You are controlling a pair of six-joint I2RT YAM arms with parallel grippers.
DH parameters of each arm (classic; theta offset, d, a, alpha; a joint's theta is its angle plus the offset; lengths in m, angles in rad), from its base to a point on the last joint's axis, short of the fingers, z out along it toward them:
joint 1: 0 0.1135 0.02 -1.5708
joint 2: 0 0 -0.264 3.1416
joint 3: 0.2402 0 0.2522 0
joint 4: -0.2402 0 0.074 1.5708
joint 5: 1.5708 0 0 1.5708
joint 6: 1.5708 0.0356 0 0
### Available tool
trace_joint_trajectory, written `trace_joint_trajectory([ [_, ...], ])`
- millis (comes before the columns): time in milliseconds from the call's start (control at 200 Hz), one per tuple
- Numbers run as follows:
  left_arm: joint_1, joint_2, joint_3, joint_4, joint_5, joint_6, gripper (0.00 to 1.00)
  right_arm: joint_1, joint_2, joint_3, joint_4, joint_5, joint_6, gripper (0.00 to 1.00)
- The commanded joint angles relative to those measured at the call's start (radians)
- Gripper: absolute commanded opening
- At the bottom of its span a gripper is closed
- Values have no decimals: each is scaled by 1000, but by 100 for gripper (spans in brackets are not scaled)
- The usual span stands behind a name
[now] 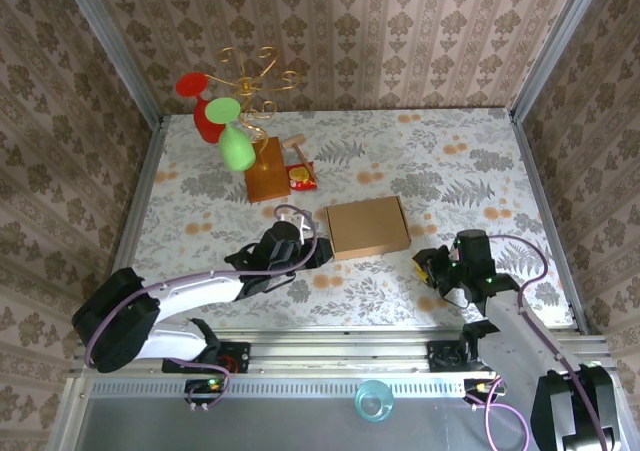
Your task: Fold the paper box
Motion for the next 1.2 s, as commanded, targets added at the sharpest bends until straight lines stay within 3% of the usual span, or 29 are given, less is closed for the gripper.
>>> trace_joint_trajectory([
  [0,-5,-23,7,29,-38,0,29,3,-53,52,-76,66,-62,32],
  [125,1,-122,34,-75,-88,45,38,2,-64,173,-184,139,-173,49],
  [180,15,-197,30,-119,-119,64,47,2,-59,236,-244,195,-234,59],
  [195,21,-220,26,-133,-128,68,63,2,-59,252,-260,214,-251,64],
  [210,27,-241,21,-144,-135,73,93,2,-61,270,-273,231,-269,76],
  [215,28,-251,19,-146,-135,75,96,2,-61,275,-276,237,-275,78],
  [230,35,-276,13,-155,-141,81,100,2,-62,286,-283,250,-294,96],
  [345,144,-470,-74,-215,-152,97,100,3,-86,347,-342,417,-412,100],
  [550,359,-825,-169,-513,-221,185,100,2,-161,279,-206,628,-525,100],
  [655,402,-959,-139,-787,-494,91,100,2,-173,224,-96,789,-540,100],
  [755,452,-950,-115,-935,-695,37,100,2,-143,134,140,874,-639,100],
  [920,610,-813,-131,-798,-696,212,100,1,-18,77,415,945,-808,100],
  [1050,724,-739,-239,-475,-610,356,100,0,128,48,607,931,-973,100],
  [1115,772,-713,-278,-355,-593,344,100,-5,228,43,695,910,-1051,100],
  [1195,788,-660,-292,-203,-604,414,100,-29,370,63,772,835,-1082,100],
])
